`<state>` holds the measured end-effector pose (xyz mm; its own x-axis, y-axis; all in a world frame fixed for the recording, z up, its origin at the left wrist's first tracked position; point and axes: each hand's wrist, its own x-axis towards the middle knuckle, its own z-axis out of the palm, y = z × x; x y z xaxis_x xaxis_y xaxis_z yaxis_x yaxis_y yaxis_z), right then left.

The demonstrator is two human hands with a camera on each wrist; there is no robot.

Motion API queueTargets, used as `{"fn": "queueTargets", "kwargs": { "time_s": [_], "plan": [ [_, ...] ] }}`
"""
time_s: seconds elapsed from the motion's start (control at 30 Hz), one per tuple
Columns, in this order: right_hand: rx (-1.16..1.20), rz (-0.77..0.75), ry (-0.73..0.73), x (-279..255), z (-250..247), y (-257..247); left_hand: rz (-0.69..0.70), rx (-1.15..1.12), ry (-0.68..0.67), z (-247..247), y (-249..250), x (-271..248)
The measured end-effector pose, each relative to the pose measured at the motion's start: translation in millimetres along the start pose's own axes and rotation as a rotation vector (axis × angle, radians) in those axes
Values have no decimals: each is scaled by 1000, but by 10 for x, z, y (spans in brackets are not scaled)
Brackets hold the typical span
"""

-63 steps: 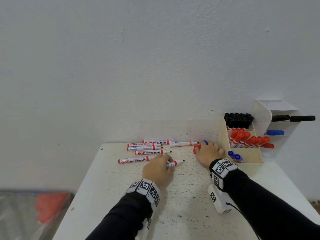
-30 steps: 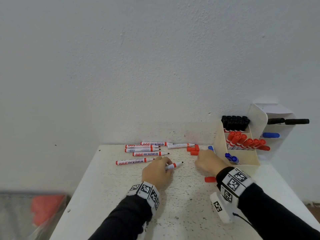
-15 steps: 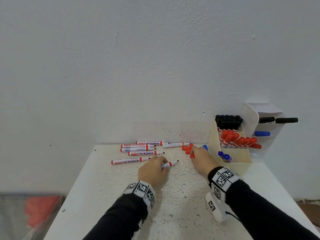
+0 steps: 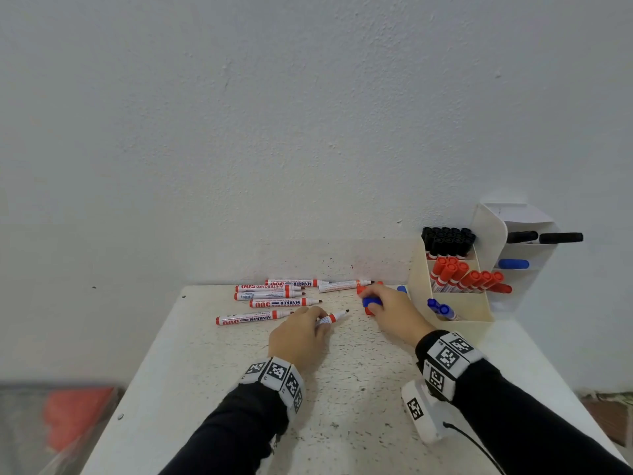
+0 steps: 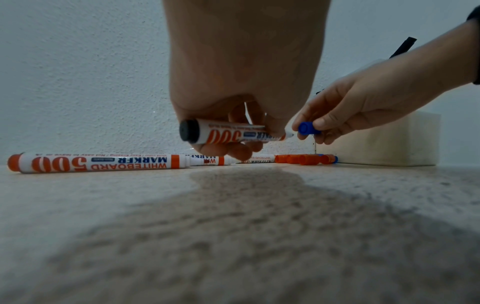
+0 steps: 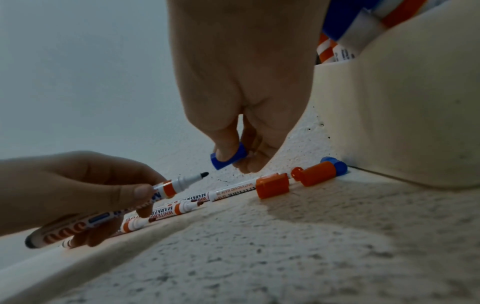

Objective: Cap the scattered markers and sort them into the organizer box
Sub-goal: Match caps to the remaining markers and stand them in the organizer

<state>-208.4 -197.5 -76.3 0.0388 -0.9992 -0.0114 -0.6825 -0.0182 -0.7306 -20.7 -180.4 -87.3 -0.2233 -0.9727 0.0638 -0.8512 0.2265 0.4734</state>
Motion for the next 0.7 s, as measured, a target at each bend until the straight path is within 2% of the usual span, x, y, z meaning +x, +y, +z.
{"fn": "queueTargets", "kwargs": {
  "time_s": [0.13,0.27,0.4,0.5,0.7],
  "plan": [
    [-42,-85,-61,-53,17,-49,42,4,-5,11,7,15],
    [12,-91,-100,-64,72,-50,53,-8,-22,21,-6,28],
    [74,-29,-8,-35,118,-37,75,0,-14,32,16,27],
    [100,-56,21,-34,162,-33,69,-14,22,28,19,23],
    [293,-28,266,-34,198,-36,71,-20,25,23,8,21]
  ]
}}
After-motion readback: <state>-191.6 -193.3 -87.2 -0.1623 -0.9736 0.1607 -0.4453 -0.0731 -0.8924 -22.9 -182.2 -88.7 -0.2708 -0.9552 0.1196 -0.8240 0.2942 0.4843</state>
